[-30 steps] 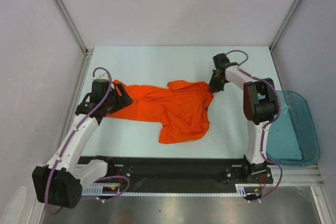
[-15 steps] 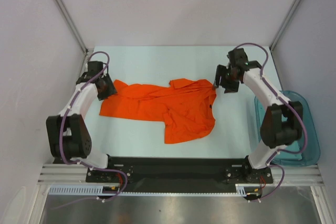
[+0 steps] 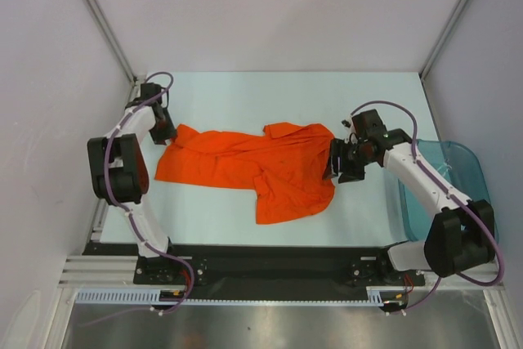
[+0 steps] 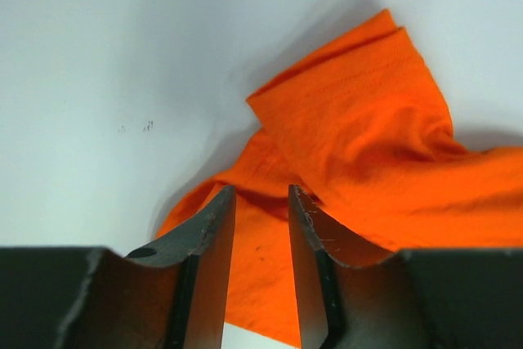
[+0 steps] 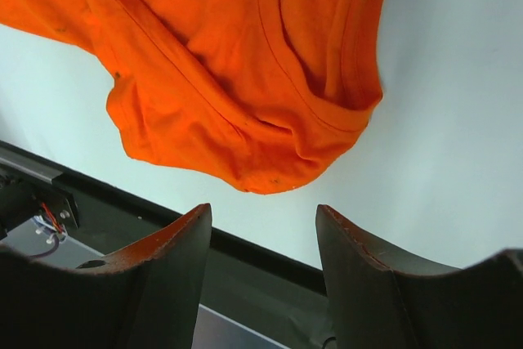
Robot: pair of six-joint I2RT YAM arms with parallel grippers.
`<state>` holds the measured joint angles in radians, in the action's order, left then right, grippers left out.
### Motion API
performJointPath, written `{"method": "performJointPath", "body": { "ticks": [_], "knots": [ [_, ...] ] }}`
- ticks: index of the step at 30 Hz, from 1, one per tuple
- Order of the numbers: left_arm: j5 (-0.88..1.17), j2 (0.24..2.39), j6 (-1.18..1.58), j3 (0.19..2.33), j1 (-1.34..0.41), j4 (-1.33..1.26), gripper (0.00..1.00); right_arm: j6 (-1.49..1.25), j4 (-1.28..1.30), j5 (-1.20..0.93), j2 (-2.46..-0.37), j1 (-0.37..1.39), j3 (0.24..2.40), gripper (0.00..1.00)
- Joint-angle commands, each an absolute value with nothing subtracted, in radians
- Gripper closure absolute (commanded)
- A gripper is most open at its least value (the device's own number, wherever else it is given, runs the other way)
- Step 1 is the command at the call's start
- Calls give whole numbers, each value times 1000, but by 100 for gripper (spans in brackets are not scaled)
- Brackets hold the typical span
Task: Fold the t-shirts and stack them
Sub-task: Flatten the tshirt out
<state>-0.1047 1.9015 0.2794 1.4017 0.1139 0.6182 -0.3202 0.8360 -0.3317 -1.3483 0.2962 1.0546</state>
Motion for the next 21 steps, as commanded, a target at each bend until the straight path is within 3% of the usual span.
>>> {"method": "performJointPath", "body": {
  "ticks": [1,18,21],
  "knots": [
    [-143,1948,282,1477,115,658,62,-314,834,-380,-1376,288,1057,40],
    [-164,2026,287,1480,115,653,62,-322,772,-436,-1471,288,1089,41],
    [-176,2023,287,1480,117,654,67,-324,770,-440,-1476,293,1086,41]
  ]
}}
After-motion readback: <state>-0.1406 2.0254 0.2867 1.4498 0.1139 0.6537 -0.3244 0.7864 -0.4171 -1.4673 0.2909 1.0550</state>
